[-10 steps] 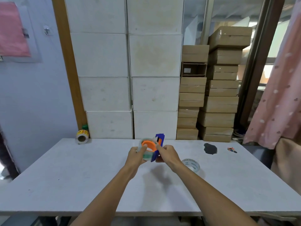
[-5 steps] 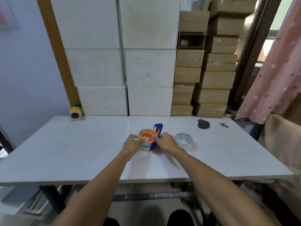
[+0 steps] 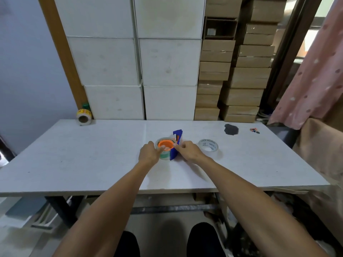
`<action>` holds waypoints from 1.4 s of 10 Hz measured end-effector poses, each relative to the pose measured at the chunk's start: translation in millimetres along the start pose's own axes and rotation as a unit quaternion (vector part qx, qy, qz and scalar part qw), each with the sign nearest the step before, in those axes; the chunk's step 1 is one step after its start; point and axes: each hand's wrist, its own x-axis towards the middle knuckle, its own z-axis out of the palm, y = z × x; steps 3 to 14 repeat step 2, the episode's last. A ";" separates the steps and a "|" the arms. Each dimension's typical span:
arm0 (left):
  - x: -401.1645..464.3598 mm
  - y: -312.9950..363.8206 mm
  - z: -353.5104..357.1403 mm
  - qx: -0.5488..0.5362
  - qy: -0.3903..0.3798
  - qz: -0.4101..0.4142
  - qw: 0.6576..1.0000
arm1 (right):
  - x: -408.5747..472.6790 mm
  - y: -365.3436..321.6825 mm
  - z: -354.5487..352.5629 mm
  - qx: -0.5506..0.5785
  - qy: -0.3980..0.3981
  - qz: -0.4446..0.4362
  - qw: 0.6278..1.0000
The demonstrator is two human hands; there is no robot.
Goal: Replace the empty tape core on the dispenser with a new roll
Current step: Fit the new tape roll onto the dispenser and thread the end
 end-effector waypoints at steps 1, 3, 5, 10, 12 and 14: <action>2.8 -6.2 -2.3 0.014 -0.002 -0.016 1.000 | -0.5 2.8 -2.5 0.003 0.006 -0.002 1.000; 10.1 -2.7 -16.8 -0.004 0.028 -0.020 0.999 | 3.0 -1.2 -18.2 0.024 0.033 -0.001 0.999; 10.1 -2.7 -16.8 -0.004 0.028 -0.020 0.999 | 3.0 -1.2 -18.2 0.024 0.033 -0.001 0.999; 10.1 -2.7 -16.8 -0.004 0.028 -0.020 0.999 | 3.0 -1.2 -18.2 0.024 0.033 -0.001 0.999; 10.1 -2.7 -16.8 -0.004 0.028 -0.020 0.999 | 3.0 -1.2 -18.2 0.024 0.033 -0.001 0.999; 10.1 -2.7 -16.8 -0.004 0.028 -0.020 0.999 | 3.0 -1.2 -18.2 0.024 0.033 -0.001 0.999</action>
